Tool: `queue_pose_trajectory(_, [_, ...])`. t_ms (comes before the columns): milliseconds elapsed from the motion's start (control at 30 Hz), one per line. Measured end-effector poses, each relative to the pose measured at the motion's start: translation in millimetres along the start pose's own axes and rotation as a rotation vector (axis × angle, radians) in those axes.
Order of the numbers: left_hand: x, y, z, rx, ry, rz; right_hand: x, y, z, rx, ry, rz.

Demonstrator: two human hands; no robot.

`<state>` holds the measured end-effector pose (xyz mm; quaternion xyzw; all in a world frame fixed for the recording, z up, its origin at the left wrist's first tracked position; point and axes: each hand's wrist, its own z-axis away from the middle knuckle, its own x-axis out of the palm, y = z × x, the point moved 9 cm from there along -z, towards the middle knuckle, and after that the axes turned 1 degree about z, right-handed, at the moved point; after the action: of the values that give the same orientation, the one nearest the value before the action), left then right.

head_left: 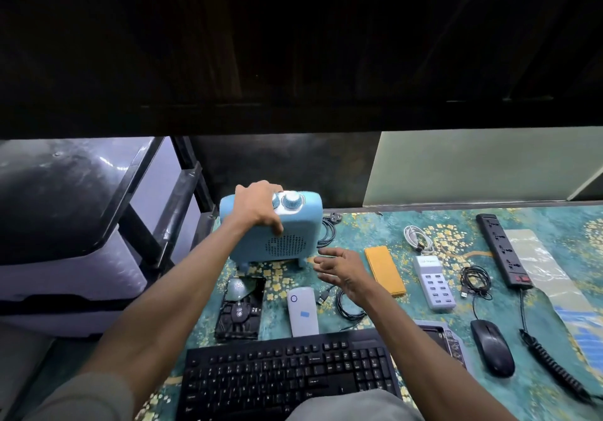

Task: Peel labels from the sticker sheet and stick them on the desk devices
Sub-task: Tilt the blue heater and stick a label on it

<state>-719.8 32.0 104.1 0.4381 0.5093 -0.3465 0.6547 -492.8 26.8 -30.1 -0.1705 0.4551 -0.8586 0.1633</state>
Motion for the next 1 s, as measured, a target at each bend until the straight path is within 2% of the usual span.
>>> queue_pose_trajectory(233, [14.0, -14.6, 5.3, -0.061, -0.053, -0.036, -11.0, 8.3, -2.2, -0.006, 0.047, 0.054])
queue_pose_trajectory(367, [20.0, -8.1, 14.7, -0.087, 0.004, -0.098, -7.5, 6.5, -1.4, -0.010, 0.057, 0.043])
queue_pose_trajectory(433, [16.2, -4.1, 23.2, -0.069, 0.114, -0.014, -7.1, 4.1, 1.0, -0.022, 0.066, 0.031])
queue_pose_trajectory(567, [-9.4, 15.0, 65.9, 0.134, 0.562, 0.301, -8.2, -1.0, 10.2, -0.063, 0.075, 0.011])
queue_pose_trajectory(633, [-13.5, 22.2, 93.0, 0.147, 0.703, 0.405, -7.3, -0.3, 15.8, -0.081, 0.082, -0.007])
queue_pose_trajectory(700, [-2.9, 23.3, 109.0, 0.100, 0.707, 0.523, -8.0, 2.8, 22.4, -0.097, 0.090, -0.030])
queue_pose_trajectory(867, [53.3, 21.6, 129.3, -0.065, 0.541, 0.797, -23.8, 10.9, 41.3, -0.137, 0.118, -0.085])
queue_pose_trajectory(1000, [85.3, 35.0, 142.8, -0.115, 0.461, 0.966, -39.2, 11.4, 62.6, -0.148, 0.135, -0.128])
